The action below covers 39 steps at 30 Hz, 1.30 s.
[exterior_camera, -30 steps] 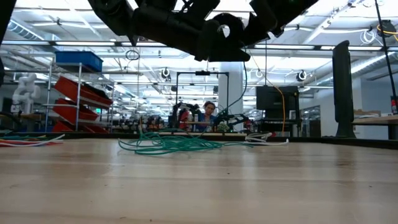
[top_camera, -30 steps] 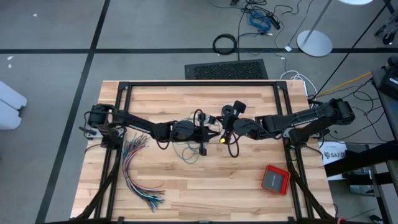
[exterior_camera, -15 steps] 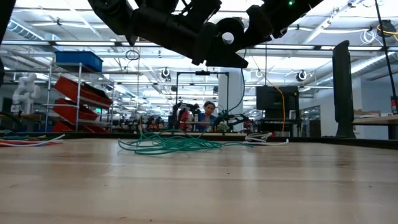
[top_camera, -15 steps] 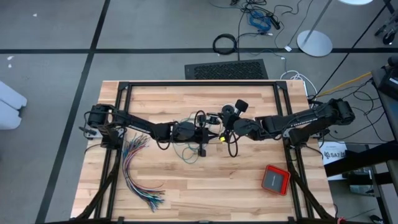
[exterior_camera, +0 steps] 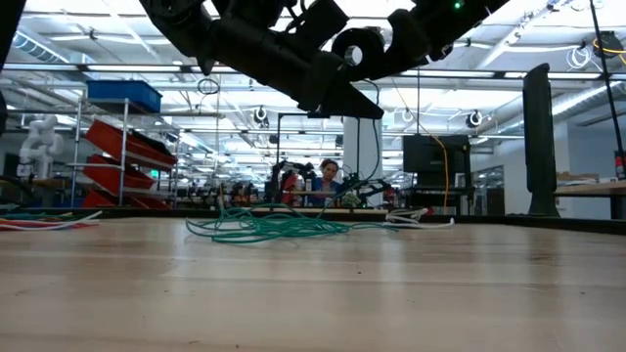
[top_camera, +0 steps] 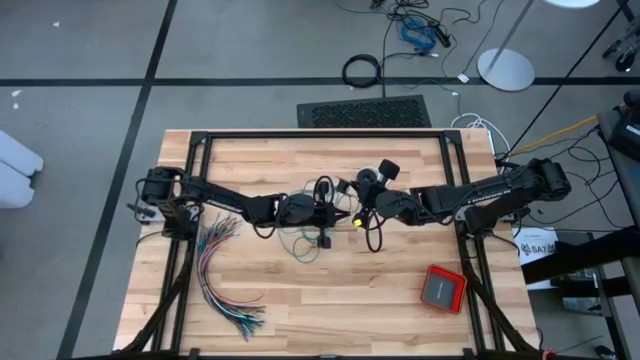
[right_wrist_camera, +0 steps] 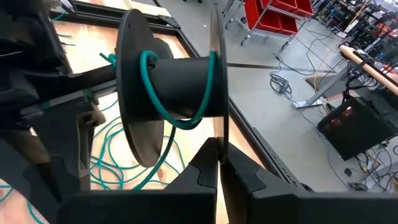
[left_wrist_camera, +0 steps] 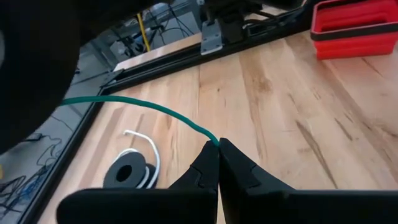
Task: Coil cords
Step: Coil the green wire onto the spool
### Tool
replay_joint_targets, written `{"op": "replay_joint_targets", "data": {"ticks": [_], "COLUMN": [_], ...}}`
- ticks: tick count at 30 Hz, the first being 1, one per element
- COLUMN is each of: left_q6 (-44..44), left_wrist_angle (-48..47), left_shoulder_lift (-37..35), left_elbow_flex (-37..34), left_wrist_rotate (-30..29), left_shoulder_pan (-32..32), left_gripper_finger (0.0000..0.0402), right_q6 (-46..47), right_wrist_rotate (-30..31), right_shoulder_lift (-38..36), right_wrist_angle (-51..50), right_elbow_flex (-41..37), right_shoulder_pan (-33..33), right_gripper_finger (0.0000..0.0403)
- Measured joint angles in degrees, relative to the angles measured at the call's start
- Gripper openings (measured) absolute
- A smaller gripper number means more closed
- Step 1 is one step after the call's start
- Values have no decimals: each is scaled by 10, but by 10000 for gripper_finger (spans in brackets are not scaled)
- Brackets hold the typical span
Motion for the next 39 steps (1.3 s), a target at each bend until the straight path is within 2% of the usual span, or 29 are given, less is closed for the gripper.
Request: {"op": "replay_joint_targets", "data": {"ticks": [6,17,25,39], "left_q6": [-2,-5,6,40], "left_wrist_angle": [19,47,62,68], "left_shoulder_lift": [0,0,0,-1], "left_elbow_flex": [0,0,0,10], "left_wrist_rotate": [-8,-69,-68,-81], "left_shoulder_pan": [-3,-10,-12,-13], "left_gripper_finger": [0,0,0,0], "right_q6": [0,30,50,105], "right_wrist_rotate": [20,25,-2,-12], "right_shoulder_lift": [0,0,0,0], "right_wrist_angle": [-4,-24,-23,-17], "right_elbow_flex": [0,0,-19,-70], "right_shoulder_pan": [-3,-23,-34,-33], "right_gripper_finger": [0,0,0,0]}}
